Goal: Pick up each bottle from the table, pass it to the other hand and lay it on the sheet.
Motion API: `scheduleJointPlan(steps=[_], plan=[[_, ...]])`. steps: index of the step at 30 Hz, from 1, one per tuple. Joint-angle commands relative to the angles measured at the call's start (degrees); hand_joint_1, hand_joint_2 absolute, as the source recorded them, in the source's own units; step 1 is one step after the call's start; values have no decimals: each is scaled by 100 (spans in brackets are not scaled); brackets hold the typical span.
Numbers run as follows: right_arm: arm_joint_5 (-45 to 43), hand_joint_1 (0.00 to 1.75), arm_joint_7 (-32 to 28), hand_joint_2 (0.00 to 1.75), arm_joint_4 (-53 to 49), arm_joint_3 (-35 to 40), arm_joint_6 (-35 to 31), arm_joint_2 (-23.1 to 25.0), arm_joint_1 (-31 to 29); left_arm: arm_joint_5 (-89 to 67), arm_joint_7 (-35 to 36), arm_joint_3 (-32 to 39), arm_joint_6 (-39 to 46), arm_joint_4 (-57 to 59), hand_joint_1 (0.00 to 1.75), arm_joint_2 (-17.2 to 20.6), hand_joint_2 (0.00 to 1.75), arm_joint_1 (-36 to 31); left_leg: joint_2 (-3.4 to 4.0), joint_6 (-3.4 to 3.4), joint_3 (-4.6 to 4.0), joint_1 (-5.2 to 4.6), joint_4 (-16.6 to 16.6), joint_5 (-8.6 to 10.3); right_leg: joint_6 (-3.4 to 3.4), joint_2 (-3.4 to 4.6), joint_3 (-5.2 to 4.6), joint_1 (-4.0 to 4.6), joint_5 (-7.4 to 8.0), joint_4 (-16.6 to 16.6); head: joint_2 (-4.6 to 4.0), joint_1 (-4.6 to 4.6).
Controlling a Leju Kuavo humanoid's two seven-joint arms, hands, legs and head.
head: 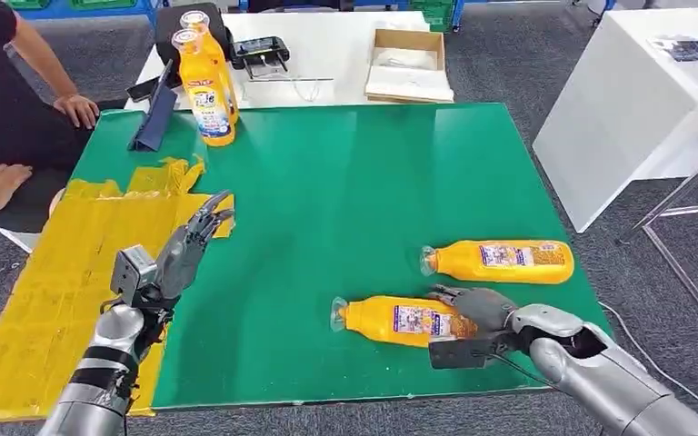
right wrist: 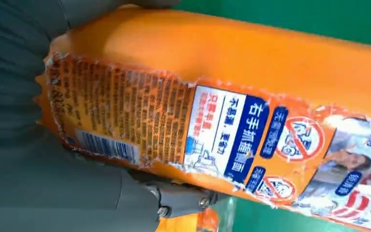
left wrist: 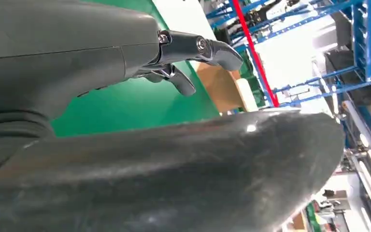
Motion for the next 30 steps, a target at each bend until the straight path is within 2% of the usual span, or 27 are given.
scheduleJointPlan(steps=[1, 5, 6, 7, 8, 9, 10, 11, 12, 13, 14, 15, 16, 17, 19, 22, 23, 25, 30], plan=[[363, 175, -5, 175, 1062, 263, -158, 541, 877, 41, 31, -194, -11, 531, 0, -143, 0, -301, -27, -3, 50, 21, -22, 2, -10, 3, 52, 15, 5, -34, 0, 0], [502, 175, -78, 175, 1824, -215, -586, 1326, 1076, 61, 26, -157, -32, 639, 0, -157, 0, -340, 18, -14, 112, 33, -23, -51, -28, 44, 51, 24, -33, -39, 0, 0], [424, 175, -159, 175, 1902, -403, -684, 1417, 1131, 88, 31, -157, -81, 648, 0, -165, 0, -349, 36, -10, 141, 41, -10, -73, -17, 54, 76, 30, -51, -30, 0, 2], [250, 175, -291, 175, 1837, -681, -868, 1446, 1272, 91, 33, -145, -52, 616, 0, -197, 0, -340, 26, -12, 134, 48, -14, -61, -28, 50, 71, 39, -48, -36, 0, 4], [-33, 175, -604, 175, 1599, -1173, -1198, 1499, 1607, 161, 175, -53, 124, 575, 0, -304, 0, -339, 46, -12, 175, 61, 5, -79, -29, 62, 110, 44, -66, -17, 0, 2], [-367, 175, -808, 175, 1343, -1588, -1087, 1522, 1927, 328, 304, -26, 73, 577, 0, -358, 0, -385, 33, -16, 150, 63, 0, -62, -36, 61, 88, 51, -52, -22, 0, 4], [-1227, 175, -1154, 175, 1031, -2182, -589, 1517, 2313, 640, 415, 5, -111, 738, 0, -428, 0, -551, 54, -39, 175, 81, 18, -91, -41, 75, 113, 62, -62, -10, 0, 7], [-1583, 175, -1360, 175, 698, -2629, -620, 1497, 2662, 916, 483, 34, -124, 878, 0, -544, 0, -743, 47, -36, 156, 84, 15, -79, -48, 75, 98, 63, -46, -11, 0, 4], [-1603, 175, -1416, 175, 615, -2803, -666, 1559, 2726, 943, 468, -12, -68, 858, 0, -550, 0, -769, 45, -36, 167, 92, 11, -81, -50, 66, 112, 71, -45, -17, 0, 2], [-1779, 175, -1603, 175, 565, -3107, -660, 1728, 2675, 1014, 448, -39, -23, 807, 0, -564, 0, -782, 70, -38, 196, 94, 7, -96, -52, 83, 128, 76, -55, -19, 0, 2], [-1769, 175, -1546, 175, 580, -3149, -585, 1779, 2575, 1035, 456, -51, -16, 784, 0, -557, 0, -776, 23, -39, 151, 89, -4, -69, -54, 52, 87, 72, -42, -28, 0, 7], [-1760, 175, -1511, 175, 589, -3167, -545, 1803, 2519, 1046, 461, -53, -14, 772, 0, -550, 0, -766, 40, -39, 173, 85, -4, -84, -50, 72, 114, 66, -59, -17, 0, 4], [-1758, 175, -1497, 175, 595, -3174, -531, 1813, 2498, 1049, 462, -53, -14, 768, 0, -546, 0, -759, 27, -42, 187, 81, -15, -79, -41, 60, 187, 60, -64, -21, 0, -4], [-1756, 175, -1486, 175, 607, -3185, -521, 1822, 2481, 1054, 463, -51, -14, 763, 0, -540, 0, -749, 3, -37, 175, 81, -23, -59, -42, 45, 182, 60, -63, -27, 0, 2], [-1786, 175, -1616, 175, 658, -3302, -504, 1884, 2478, 1112, 447, -53, -60, 742, 0, -524, 0, -719, 28, -35, 181, 83, -9, -73, -46, 56, 179, 59, -59, -15, 0, -7], [-1976, 175, -1915, 175, 799, -3580, -382, 2104, 1973, 1228, 296, -1, -169, 598, 0, -607, 0, -615, 8, -33, 139, 77, -15, -61, -45, 53, 141, 54, -55, -17, 0, 0], [-1985, 175, -1918, 175, 858, -3621, -340, 2192, 1791, 1225, 293, 7, -153, 565, 0, -630, 175, -594, 27, -33, 127, 77, -9, -64, -44, 66, 128, 54, -52, -11, 0, 0], [-2037, 175, -1955, 175, 903, -3713, -304, 2428, 1519, 1256, 329, 4, -179, 559, 0, -666, 175, -574, 47, -33, 105, 72, -7, -64, -46, 87, 102, 50, -48, -3, 0, 0], [-1853, 175, -1903, 175, 884, -3591, -411, 2754, 1287, 1521, 520, -71, -441, 470, 0, -703, 175, -396, 39, -28, 77, 58, -15, -51, -42, 90, 75, 44, -41, -5, 0, 2]])
